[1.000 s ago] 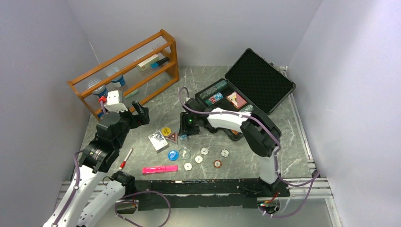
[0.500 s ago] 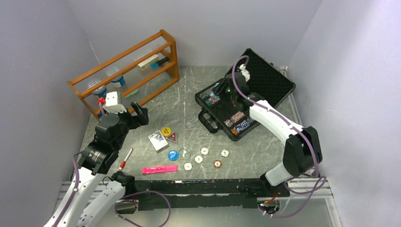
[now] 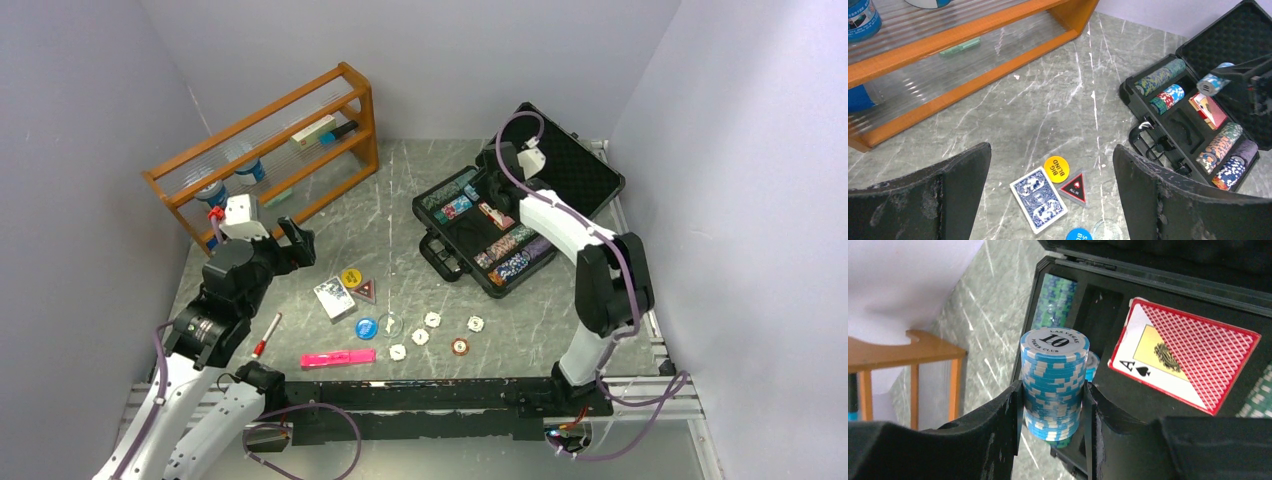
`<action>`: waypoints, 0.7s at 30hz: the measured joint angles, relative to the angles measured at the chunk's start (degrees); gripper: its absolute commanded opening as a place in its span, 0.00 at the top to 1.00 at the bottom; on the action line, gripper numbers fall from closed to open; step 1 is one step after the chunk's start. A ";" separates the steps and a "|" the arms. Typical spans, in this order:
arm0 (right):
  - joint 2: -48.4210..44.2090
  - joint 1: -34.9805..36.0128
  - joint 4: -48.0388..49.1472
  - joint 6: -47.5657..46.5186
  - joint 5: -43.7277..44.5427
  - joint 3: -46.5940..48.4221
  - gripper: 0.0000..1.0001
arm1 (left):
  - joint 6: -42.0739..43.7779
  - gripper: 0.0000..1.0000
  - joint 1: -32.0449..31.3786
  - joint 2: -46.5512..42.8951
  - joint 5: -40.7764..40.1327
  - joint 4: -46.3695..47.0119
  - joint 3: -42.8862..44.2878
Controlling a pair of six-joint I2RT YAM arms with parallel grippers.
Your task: Pack up texas hold em set
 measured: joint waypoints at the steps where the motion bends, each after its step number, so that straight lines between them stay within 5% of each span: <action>1: 1.33 -0.02 -0.22 0.59 0.31 0.94 0.73 | -0.09 0.03 0.00 -0.11 0.17 0.00 0.00; 21: 15.61 -0.22 -6.40 3.76 7.45 12.76 0.71 | -0.31 0.03 0.00 -0.68 0.87 -0.17 0.02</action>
